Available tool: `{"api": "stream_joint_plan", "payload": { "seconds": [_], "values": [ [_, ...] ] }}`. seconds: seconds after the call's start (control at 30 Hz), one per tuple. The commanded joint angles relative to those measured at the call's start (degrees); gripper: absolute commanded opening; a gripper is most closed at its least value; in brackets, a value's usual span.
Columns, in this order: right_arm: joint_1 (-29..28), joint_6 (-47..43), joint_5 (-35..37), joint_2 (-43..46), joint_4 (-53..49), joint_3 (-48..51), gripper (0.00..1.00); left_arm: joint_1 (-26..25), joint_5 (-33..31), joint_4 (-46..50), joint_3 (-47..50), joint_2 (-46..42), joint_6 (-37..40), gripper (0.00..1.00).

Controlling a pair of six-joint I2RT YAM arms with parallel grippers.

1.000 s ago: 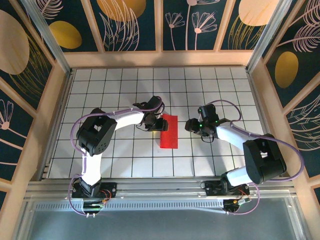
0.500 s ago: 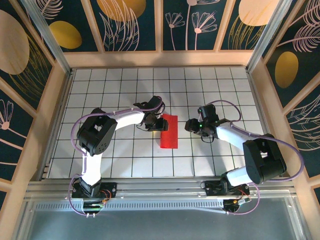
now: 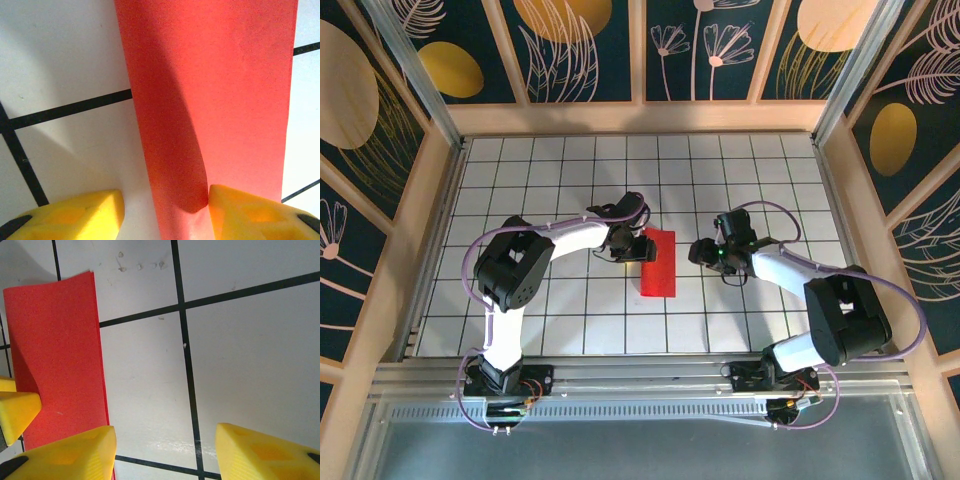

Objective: Fold a paper plane with a square sheet of paper (fold left side to right side)
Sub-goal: First fold in half a square sheet of paper at the center of the table.

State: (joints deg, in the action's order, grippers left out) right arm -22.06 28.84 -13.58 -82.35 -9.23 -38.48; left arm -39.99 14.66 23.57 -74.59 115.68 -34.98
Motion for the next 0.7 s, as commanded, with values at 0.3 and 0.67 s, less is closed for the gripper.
{"api": "stream_joint_plan", "payload": {
  "seconds": [0.3,0.67],
  "values": [
    [-2.82,0.78,-2.54,-3.42,2.67,-1.94,0.52,-2.64,0.99,-5.58,1.82,8.67,0.11,0.51],
    [-2.64,0.78,0.31,-1.43,1.59,-2.04,0.53,-3.12,0.81,-4.68,0.95,9.30,1.13,0.52]
  ]
}}
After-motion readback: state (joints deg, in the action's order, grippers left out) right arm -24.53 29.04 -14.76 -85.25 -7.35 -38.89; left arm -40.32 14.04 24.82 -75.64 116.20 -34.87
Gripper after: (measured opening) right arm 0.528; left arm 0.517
